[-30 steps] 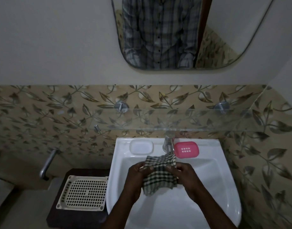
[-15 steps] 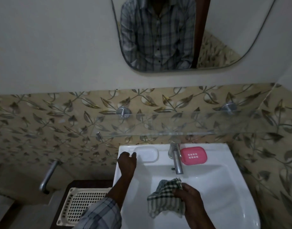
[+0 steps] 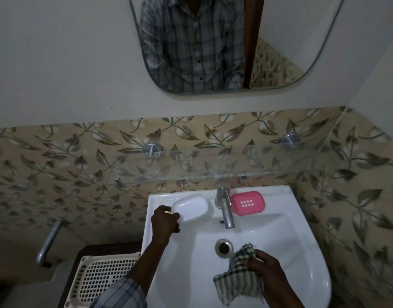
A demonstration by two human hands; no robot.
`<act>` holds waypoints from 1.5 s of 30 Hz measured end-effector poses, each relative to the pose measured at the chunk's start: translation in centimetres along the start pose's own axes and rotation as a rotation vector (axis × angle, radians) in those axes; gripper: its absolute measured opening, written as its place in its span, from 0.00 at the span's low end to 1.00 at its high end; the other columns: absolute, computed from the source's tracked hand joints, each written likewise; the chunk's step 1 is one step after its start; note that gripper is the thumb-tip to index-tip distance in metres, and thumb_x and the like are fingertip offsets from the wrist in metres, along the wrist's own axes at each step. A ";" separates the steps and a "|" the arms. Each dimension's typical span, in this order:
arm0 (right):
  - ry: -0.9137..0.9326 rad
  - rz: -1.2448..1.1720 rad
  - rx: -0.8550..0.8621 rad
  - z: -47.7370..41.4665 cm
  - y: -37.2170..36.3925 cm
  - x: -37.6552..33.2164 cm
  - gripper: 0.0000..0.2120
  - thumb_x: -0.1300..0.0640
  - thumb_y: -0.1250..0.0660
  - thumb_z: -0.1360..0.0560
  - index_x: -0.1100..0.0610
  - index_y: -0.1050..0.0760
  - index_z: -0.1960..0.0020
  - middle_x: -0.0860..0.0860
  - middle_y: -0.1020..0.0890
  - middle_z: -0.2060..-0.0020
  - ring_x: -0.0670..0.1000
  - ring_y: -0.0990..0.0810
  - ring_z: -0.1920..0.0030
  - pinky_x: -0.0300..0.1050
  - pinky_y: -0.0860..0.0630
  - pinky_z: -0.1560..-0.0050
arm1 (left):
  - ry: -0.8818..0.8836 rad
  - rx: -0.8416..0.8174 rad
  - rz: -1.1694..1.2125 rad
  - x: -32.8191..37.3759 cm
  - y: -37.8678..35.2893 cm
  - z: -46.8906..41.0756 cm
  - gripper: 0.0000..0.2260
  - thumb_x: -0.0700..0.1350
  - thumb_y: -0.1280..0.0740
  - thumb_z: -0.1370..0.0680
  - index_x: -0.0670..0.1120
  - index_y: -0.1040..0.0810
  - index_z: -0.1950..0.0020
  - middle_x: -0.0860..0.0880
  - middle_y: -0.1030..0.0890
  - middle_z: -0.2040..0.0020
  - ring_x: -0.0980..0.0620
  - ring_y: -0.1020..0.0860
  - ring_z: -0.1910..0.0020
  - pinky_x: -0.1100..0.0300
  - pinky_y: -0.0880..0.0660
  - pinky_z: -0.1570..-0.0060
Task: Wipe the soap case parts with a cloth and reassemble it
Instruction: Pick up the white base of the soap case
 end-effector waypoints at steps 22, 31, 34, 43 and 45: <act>-0.048 -0.084 0.116 -2.0 3.5 -0.3 0.08 0.71 0.33 0.28 0.69 0.17 0.51 0.70 0.16 0.54 0.65 0.16 0.58 0.55 0.18 0.56 | -0.896 -0.010 -1.032 -3.1 -2.9 9.1 0.12 0.33 0.31 0.38 0.44 0.23 0.57 0.46 0.22 0.60 0.44 0.23 0.69 0.56 0.33 0.76; 0.193 0.266 0.124 -1.1 -0.1 -2.1 0.07 0.67 0.29 0.29 0.56 0.17 0.57 0.57 0.14 0.63 0.56 0.15 0.62 0.50 0.19 0.64 | -0.077 -0.292 -0.237 -3.8 -3.5 10.5 0.26 0.44 0.34 0.30 0.50 0.22 0.31 0.46 0.15 0.43 0.47 0.17 0.59 0.55 0.21 0.63; 0.226 0.374 0.126 -0.8 -1.0 -2.6 0.07 0.62 0.33 0.25 0.53 0.20 0.50 0.53 0.15 0.58 0.54 0.16 0.57 0.53 0.18 0.56 | -0.002 -0.346 0.005 -4.3 -3.4 10.9 0.25 0.45 0.38 0.34 0.49 0.19 0.38 0.46 0.17 0.59 0.51 0.27 0.74 0.57 0.31 0.72; 0.170 0.285 0.204 -1.4 1.4 -2.2 0.10 0.63 0.32 0.24 0.55 0.21 0.45 0.58 0.16 0.52 0.60 0.17 0.52 0.63 0.19 0.49 | -0.708 0.080 -0.412 -2.1 -1.7 11.0 0.06 0.51 0.32 0.23 0.51 0.20 0.50 0.57 0.19 0.56 0.60 0.21 0.58 0.64 0.24 0.59; 0.161 0.282 0.209 -1.3 2.4 -2.3 0.10 0.63 0.31 0.25 0.56 0.21 0.44 0.59 0.16 0.51 0.61 0.17 0.51 0.65 0.20 0.47 | -0.751 0.067 -0.383 -2.5 -1.5 10.8 0.03 0.50 0.32 0.22 0.54 0.21 0.50 0.58 0.19 0.56 0.61 0.20 0.57 0.66 0.24 0.59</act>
Point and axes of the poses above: each hand's wrist, its own z-axis away from the middle knuckle, its own y-axis out of the back of the hand, x = y × z, the point moved 2 cm from there along -z, towards the middle knuckle
